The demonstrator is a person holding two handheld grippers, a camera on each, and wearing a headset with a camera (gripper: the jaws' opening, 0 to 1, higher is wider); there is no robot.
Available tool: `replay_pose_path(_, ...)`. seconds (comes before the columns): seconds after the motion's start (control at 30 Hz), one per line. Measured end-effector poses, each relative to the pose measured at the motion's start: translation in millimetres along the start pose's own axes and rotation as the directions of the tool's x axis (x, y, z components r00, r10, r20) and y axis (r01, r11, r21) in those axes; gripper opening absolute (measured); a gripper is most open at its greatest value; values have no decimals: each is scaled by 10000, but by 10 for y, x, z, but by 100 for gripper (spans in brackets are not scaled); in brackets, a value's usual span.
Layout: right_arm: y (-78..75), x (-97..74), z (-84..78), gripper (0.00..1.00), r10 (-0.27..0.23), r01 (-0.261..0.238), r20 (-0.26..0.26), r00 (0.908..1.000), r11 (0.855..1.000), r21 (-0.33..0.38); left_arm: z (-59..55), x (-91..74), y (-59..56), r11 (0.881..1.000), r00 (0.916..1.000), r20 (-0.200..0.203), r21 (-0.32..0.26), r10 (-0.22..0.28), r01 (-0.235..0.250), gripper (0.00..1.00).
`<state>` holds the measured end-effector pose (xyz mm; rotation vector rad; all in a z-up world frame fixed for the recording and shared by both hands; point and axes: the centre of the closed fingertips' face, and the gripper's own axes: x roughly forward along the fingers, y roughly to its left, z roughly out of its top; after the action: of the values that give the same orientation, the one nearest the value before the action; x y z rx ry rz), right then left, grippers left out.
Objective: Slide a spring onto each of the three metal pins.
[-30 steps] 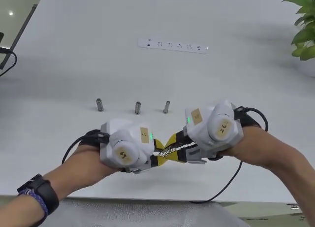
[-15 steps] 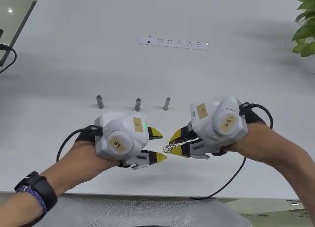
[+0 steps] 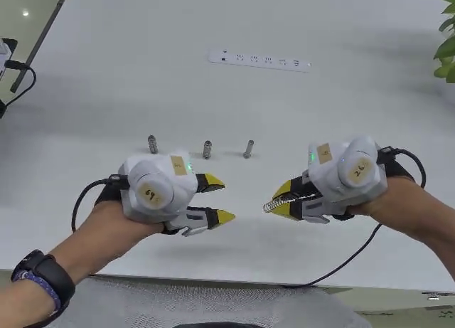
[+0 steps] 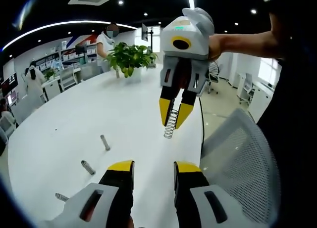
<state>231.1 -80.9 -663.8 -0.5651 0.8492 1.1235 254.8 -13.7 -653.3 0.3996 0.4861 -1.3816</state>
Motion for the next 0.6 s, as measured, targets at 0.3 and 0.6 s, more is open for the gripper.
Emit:
replay_pose_path(0.3, -140, -66, -160, 9, -296, 303, -252, 9992, 9991, 291, -94, -149, 134, 9965, 9986, 73, -659, 524, -518, 30)
replay_pose_path(0.6, -284, -77, -203, 9, -434, 446, -328, 9985, 9984, 352, -209, -320, 294, 9834, 9922, 62, -1338, 1249, -1229, 37)
